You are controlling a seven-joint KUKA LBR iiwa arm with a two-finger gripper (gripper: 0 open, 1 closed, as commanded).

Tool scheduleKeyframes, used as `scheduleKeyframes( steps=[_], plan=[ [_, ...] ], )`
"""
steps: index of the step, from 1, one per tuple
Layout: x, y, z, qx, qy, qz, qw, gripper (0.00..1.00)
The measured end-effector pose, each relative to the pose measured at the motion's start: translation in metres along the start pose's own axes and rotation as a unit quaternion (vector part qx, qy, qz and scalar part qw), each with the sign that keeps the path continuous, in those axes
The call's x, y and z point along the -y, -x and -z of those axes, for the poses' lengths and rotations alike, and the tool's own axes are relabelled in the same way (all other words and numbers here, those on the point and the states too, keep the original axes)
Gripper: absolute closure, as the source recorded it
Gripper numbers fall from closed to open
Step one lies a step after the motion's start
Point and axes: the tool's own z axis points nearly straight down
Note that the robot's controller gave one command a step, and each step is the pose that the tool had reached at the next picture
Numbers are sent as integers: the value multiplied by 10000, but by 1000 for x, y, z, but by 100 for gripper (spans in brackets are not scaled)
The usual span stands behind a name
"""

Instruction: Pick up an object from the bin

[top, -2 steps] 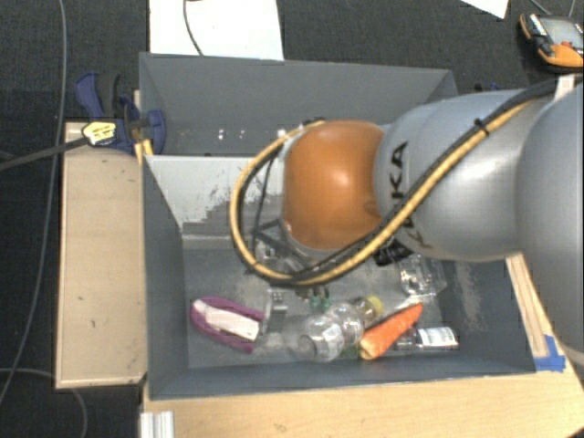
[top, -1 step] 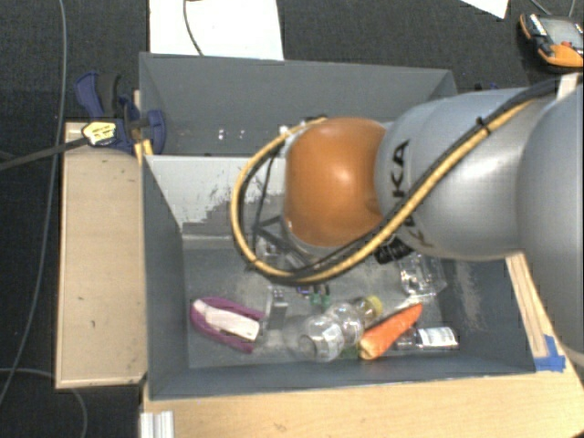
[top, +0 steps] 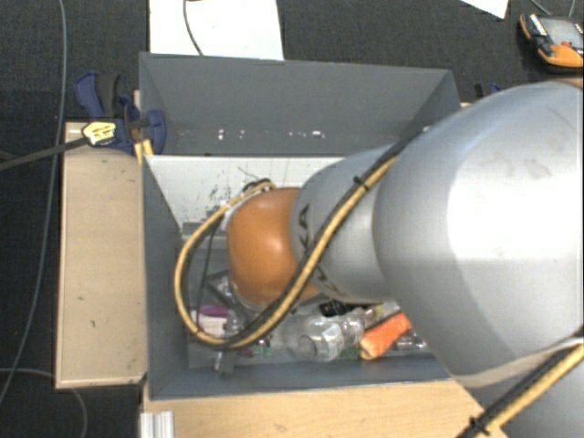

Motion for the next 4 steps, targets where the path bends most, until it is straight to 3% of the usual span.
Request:
scheduleKeyframes(
  steps=[1,2,3,4],
  plan=[
    [-28,0,76,72,16,219,9997,0],
    [-1,0,6,-15,-15,-12,10000,0],
    [9,-1,1,93,45,-167,9998,0],
    [1,0,6,-8,-14,-76,10000,100]
  ],
)
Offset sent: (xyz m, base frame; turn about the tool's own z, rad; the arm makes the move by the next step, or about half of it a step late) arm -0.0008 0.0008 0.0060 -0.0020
